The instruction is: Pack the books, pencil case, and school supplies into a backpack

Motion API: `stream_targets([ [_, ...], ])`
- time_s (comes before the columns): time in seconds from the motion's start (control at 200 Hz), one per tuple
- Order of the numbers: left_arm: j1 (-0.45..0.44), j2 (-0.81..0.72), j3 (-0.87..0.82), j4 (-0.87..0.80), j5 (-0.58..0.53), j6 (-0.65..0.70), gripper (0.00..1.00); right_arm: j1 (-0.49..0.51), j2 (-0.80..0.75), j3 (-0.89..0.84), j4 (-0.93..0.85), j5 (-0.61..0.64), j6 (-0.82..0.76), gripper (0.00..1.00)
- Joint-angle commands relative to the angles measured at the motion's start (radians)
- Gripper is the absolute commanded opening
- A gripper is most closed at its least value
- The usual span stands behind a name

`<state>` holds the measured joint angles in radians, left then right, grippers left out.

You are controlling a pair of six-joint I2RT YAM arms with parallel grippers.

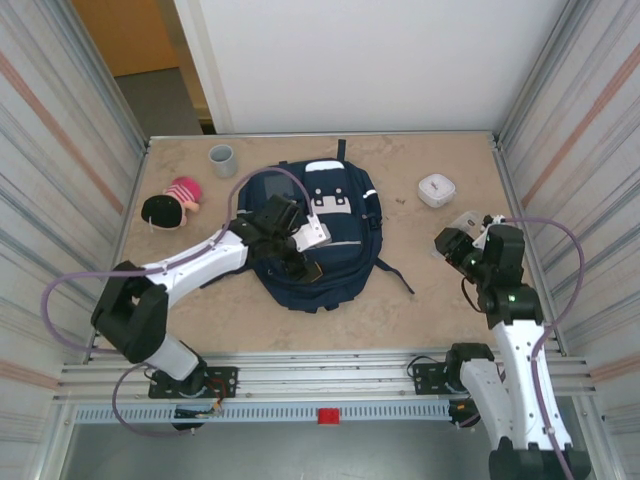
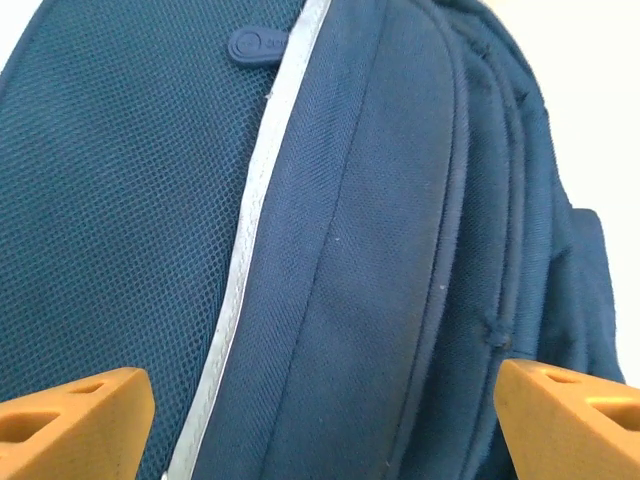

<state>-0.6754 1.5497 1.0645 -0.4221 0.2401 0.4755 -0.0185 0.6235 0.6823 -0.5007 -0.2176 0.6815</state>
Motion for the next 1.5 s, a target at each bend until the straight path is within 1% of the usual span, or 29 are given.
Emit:
stream_targets([
  [0.0, -0.010, 0.037, 0.055, -0.012, -0.038, 0.057, 0.88, -0.002, -0.059, -0.029, 0.071, -0.020, -0.054, 0.33],
  [0.105, -0.010, 0.073, 0.080, -0.003, -0.133, 0.041, 0.85, -0.001, -0.079, -0.035, 0.065, -0.026, -0.055, 0.33],
  [0.18, -0.010, 0.070, 0.096, 0.008, -0.179, 0.020, 0.81, -0.001, -0.078, -0.032, 0.052, -0.035, -0.065, 0.33],
  [0.346, -0.010, 0.018, 0.080, 0.092, -0.233, -0.010, 0.66, -0.001, -0.072, -0.026, 0.047, -0.044, -0.115, 0.34],
  [0.411, -0.010, 0.010, 0.067, 0.122, -0.253, -0.014, 0.62, -0.002, -0.072, -0.028, 0.064, -0.049, -0.138, 0.33],
  [0.491, -0.011, 0.027, 0.068, 0.118, -0.242, 0.000, 0.61, -0.002, -0.071, -0.025, 0.082, -0.051, -0.160, 0.33],
  [0.561, -0.020, 0.051, 0.068, 0.109, -0.219, 0.014, 0.65, -0.002, -0.067, -0.023, 0.094, -0.055, -0.173, 0.33],
  [0.616, -0.036, 0.070, 0.061, 0.105, -0.213, 0.041, 0.66, -0.004, -0.060, -0.019, 0.097, -0.063, -0.180, 0.33],
  [0.717, -0.077, 0.102, 0.054, 0.101, -0.227, 0.095, 0.66, -0.002, -0.044, -0.013, 0.094, -0.077, -0.188, 0.33],
  [0.777, -0.099, 0.118, 0.052, 0.102, -0.257, 0.113, 0.66, -0.002, -0.037, -0.013, 0.096, -0.088, -0.190, 0.33],
  [0.817, -0.108, 0.124, 0.057, 0.094, -0.278, 0.122, 0.59, -0.004, -0.034, -0.015, 0.098, -0.096, -0.190, 0.34],
  [0.877, -0.118, 0.117, 0.066, 0.092, -0.307, 0.122, 0.40, -0.003, -0.038, -0.021, 0.114, -0.108, -0.197, 0.34],
  [0.932, -0.119, 0.096, 0.076, 0.087, -0.315, 0.104, 0.27, -0.003, -0.044, -0.032, 0.133, -0.121, -0.210, 0.34],
  [0.992, -0.119, 0.061, 0.087, 0.071, -0.298, 0.083, 0.14, -0.004, -0.054, -0.040, 0.154, -0.144, -0.236, 0.34],
  [1.047, -0.119, 0.022, 0.102, 0.045, -0.245, 0.054, 0.08, -0.003, -0.062, -0.044, 0.174, -0.175, -0.275, 0.35],
  [1.077, -0.119, 0.001, 0.113, 0.027, -0.202, 0.034, 0.06, -0.004, -0.063, -0.047, 0.187, -0.200, -0.295, 0.36],
  [1.132, -0.120, -0.039, 0.126, -0.003, -0.073, -0.004, 0.05, -0.004, -0.066, -0.051, 0.228, -0.256, -0.323, 0.38],
  [1.193, -0.122, -0.076, 0.132, -0.010, 0.077, -0.058, 0.05, -0.001, -0.064, -0.058, 0.289, -0.343, -0.362, 0.40],
  [1.243, -0.122, -0.098, 0.133, -0.001, 0.168, -0.111, 0.05, 0.008, -0.058, -0.062, 0.331, -0.391, -0.384, 0.40],
  [1.308, -0.123, -0.111, 0.142, 0.005, 0.193, -0.183, 0.05, 0.031, -0.050, -0.064, 0.359, -0.432, -0.437, 0.40],
  [1.368, -0.122, -0.117, 0.154, -0.005, 0.184, -0.205, 0.05, 0.077, -0.044, -0.061, 0.360, -0.447, -0.511, 0.40],
  [1.438, -0.116, -0.123, 0.158, 0.000, 0.152, -0.216, 0.05, 0.161, -0.040, -0.065, 0.355, -0.443, -0.617, 0.40],
  [1.493, -0.096, -0.122, 0.158, 0.013, 0.154, -0.224, 0.05, 0.245, -0.032, -0.069, 0.349, -0.423, -0.708, 0.39],
])
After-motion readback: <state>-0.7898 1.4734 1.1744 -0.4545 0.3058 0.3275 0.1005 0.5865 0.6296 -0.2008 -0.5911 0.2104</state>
